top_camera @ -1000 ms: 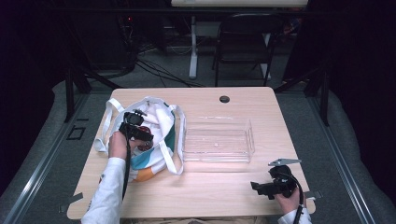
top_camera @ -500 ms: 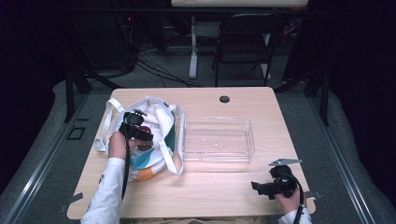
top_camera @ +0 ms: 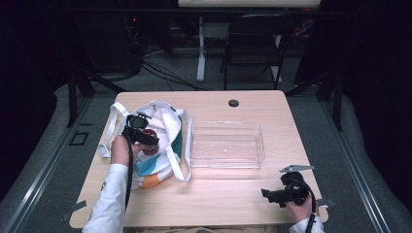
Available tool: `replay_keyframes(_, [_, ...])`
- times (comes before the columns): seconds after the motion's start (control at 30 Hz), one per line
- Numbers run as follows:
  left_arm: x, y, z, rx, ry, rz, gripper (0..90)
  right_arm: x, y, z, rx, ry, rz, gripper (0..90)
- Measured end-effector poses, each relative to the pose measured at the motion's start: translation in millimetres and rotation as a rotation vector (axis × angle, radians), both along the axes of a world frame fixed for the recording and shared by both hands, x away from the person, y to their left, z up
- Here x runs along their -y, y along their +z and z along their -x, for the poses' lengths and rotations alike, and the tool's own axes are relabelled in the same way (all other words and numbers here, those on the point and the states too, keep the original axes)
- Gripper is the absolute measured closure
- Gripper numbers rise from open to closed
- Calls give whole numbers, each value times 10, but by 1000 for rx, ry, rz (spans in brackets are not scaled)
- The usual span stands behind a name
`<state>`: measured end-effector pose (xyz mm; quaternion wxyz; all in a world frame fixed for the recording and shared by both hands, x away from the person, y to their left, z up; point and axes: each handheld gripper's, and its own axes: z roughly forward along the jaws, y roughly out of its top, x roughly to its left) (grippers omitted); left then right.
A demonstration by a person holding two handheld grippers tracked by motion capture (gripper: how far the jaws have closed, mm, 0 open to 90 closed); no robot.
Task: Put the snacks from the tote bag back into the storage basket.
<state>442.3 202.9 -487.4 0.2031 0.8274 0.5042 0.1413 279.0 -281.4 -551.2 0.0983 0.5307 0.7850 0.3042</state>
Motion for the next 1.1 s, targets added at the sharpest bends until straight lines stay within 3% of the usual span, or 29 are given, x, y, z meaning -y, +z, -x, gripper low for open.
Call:
replay_keyframes(0.53, [-16,228,68,27,-11,7,260,-10,-14,-2,-6,-1,3,43])
replay_keyframes(1.1, [43,542,38,53,-23,4,260,-1,-6,3,-6,1,3,43])
